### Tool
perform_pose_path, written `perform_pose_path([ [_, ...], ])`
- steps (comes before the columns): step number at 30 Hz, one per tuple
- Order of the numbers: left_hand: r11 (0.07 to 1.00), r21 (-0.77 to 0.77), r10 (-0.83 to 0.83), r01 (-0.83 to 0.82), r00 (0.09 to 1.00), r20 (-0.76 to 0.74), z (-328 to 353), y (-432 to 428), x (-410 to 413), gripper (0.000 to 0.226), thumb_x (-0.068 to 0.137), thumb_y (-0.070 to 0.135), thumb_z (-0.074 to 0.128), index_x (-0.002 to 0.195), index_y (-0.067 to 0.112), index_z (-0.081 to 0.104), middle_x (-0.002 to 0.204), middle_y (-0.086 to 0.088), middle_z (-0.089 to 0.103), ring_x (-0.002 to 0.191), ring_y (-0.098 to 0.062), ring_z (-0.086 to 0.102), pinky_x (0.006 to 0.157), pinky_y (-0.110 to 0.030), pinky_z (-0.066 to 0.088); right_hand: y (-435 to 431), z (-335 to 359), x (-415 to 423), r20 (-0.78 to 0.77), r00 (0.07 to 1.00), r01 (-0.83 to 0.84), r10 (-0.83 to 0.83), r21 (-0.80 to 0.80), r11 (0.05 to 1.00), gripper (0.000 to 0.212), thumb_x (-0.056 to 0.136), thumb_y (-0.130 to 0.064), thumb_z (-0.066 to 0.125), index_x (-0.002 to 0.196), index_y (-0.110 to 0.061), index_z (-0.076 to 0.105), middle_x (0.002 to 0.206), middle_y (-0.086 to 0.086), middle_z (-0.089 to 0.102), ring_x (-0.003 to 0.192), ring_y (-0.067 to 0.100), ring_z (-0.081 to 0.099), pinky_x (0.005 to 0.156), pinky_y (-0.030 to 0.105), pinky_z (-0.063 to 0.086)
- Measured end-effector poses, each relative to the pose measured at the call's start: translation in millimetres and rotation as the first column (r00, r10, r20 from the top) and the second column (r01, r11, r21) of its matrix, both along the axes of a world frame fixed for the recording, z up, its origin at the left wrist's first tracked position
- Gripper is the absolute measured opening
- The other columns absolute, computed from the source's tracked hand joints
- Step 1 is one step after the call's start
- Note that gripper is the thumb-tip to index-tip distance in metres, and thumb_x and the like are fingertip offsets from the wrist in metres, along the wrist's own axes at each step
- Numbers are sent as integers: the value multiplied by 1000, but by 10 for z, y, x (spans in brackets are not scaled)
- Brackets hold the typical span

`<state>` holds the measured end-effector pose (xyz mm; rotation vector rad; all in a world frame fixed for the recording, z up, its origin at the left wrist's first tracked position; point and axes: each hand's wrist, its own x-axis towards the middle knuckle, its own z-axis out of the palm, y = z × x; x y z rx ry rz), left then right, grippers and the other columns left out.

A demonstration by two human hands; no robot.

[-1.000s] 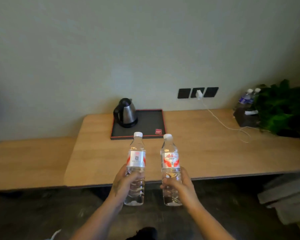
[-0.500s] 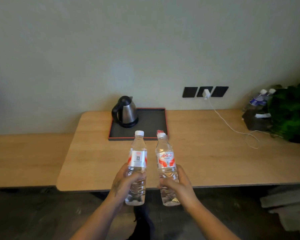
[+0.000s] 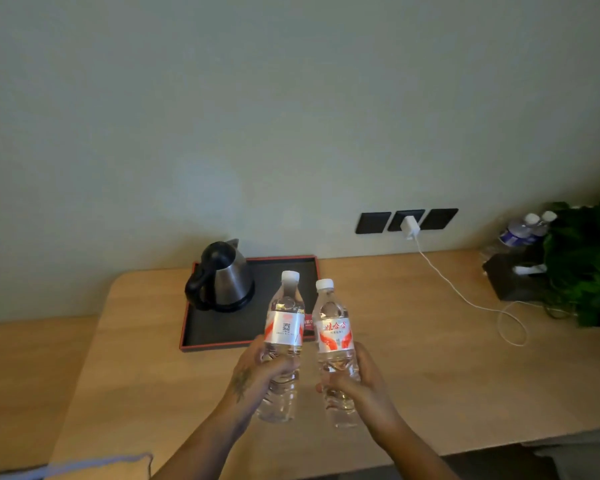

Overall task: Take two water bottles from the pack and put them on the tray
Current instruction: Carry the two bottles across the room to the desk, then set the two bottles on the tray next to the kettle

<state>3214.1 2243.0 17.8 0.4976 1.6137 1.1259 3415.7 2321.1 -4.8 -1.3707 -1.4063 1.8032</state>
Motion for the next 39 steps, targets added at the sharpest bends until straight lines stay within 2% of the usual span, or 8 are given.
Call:
perform_pose_path([
  [6, 994, 66, -87, 88, 996, -15, 83, 680, -414, 49, 58, 40, 87, 105, 34, 76, 83, 5, 79, 70, -7, 73, 61, -19, 57, 713, -47, -331, -18, 997, -78, 78, 3, 997, 63, 75, -18, 91, 129, -37, 64, 120, 6, 79, 111, 31, 77, 91, 52, 65],
  [12, 991, 117, -54, 65, 994, -94, 37, 1538, -820, 57, 62, 30, 93, 111, 49, 72, 110, 22, 81, 102, -2, 77, 88, -33, 55, 1677, 14, -808, -30, 979, -201, 204, 77, 977, 70, 77, -16, 87, 137, -35, 56, 129, -6, 75, 119, 16, 74, 96, 38, 59],
  [18, 990, 143, 10, 18, 981, -195, -324, 2255, -1196, 62, 72, 4, 94, 127, 21, 71, 119, 2, 82, 117, -22, 75, 108, -53, 55, 2561, -169, -1295, 7, 951, -305, 309, 182, 935, 75, 81, 4, 85, 138, -30, 51, 127, -5, 75, 119, 14, 74, 102, 42, 59],
  [24, 979, 191, -15, 66, 967, -255, -918, 2621, -1299, 61, 75, -3, 92, 126, 24, 72, 116, 14, 83, 107, 0, 77, 83, -15, 61, 2984, -709, -1518, 20, 932, -357, 361, 203, 912, 92, 76, -2, 88, 151, -24, 40, 146, 5, 63, 135, 24, 64, 114, 52, 52],
  [27, 969, 230, -20, 90, 957, -290, -1217, 2717, -1351, 66, 77, -9, 89, 137, 9, 68, 134, -7, 77, 128, -22, 71, 108, -40, 57, 3086, -1057, -1530, 37, 925, -377, 378, 208, 902, 90, 77, 12, 84, 151, -14, 39, 145, 13, 61, 136, 30, 62, 116, 58, 50],
  [31, 965, 241, -28, 102, 955, -295, -1571, 2861, -1360, 67, 71, -22, 86, 132, -2, 68, 130, -18, 76, 123, -31, 73, 109, -56, 57, 3183, -1409, -1515, 55, 928, -372, 369, 210, 904, 87, 80, 20, 78, 151, -3, 36, 147, 18, 58, 137, 28, 61, 115, 48, 53],
  [36, 972, 210, -35, 104, 951, -306, -1802, 2946, -1343, 77, 67, -17, 90, 125, 28, 69, 118, 21, 81, 116, -2, 75, 96, -19, 61, 3306, -1661, -1537, 88, 912, -409, 400, 206, 889, 89, 79, 16, 81, 153, -5, 37, 149, 14, 57, 139, 26, 59, 109, 31, 56],
  [39, 973, 212, -21, 86, 956, -294, -1884, 2953, -1356, 78, 65, -24, 87, 130, 16, 67, 116, 21, 82, 114, -3, 76, 90, -14, 59, 3341, -1753, -1559, 126, 913, -407, 388, 204, 890, 89, 77, 14, 85, 152, -7, 40, 147, 12, 59, 137, 24, 60, 107, 27, 57],
])
